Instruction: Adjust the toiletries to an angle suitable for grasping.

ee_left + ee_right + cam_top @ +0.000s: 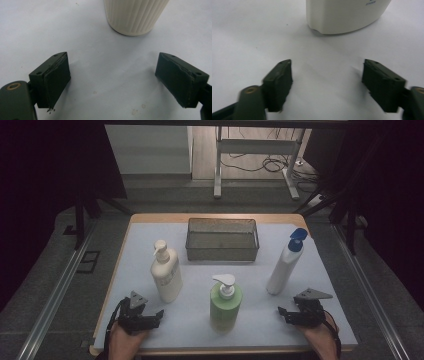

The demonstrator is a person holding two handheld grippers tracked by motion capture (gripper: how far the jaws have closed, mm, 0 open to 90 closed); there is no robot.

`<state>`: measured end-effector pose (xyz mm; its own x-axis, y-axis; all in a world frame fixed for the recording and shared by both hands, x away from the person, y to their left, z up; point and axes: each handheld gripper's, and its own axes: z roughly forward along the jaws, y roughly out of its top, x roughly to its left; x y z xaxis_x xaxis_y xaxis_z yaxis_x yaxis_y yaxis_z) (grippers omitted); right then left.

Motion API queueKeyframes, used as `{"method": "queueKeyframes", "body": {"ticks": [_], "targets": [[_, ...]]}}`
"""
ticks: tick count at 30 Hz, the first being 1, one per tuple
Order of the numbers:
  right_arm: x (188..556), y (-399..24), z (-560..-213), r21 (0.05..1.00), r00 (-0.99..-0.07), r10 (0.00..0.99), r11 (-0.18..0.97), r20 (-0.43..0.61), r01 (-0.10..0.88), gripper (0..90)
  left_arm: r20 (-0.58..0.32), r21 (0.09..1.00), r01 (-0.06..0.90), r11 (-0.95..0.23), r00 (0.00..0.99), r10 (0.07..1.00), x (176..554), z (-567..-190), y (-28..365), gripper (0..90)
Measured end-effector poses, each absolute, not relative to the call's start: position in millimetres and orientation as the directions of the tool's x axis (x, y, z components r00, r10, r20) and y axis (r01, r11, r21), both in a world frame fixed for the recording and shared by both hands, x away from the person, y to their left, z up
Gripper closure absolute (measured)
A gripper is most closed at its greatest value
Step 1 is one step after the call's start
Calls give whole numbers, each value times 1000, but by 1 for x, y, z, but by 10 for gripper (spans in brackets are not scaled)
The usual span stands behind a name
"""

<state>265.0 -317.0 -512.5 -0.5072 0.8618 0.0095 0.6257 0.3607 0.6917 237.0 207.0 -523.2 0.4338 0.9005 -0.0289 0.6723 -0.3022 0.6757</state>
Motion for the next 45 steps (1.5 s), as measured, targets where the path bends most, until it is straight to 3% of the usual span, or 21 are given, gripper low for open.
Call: {"method": "queueKeyframes", "body": {"ticks": [13,20,30,34,45], "targets": [[260,-315,-497,738,-521,851,307,70,601,445,-26,676,671,-304,435,900,237,-523,207,123],[261,-310,-489,737,-555,825,311,104,600,616,-26,676,671,-304,435,900,237,-523,207,123],[264,-292,-477,745,-594,802,357,64,563,770,-27,677,670,-303,434,900,237,-523,207,123],[268,-285,-474,753,-595,801,353,63,556,890,-27,678,670,-303,434,900,237,-523,207,123],[284,-265,-471,778,-549,835,324,32,538,897,-27,677,670,-303,434,900,237,-523,207,123]]}}
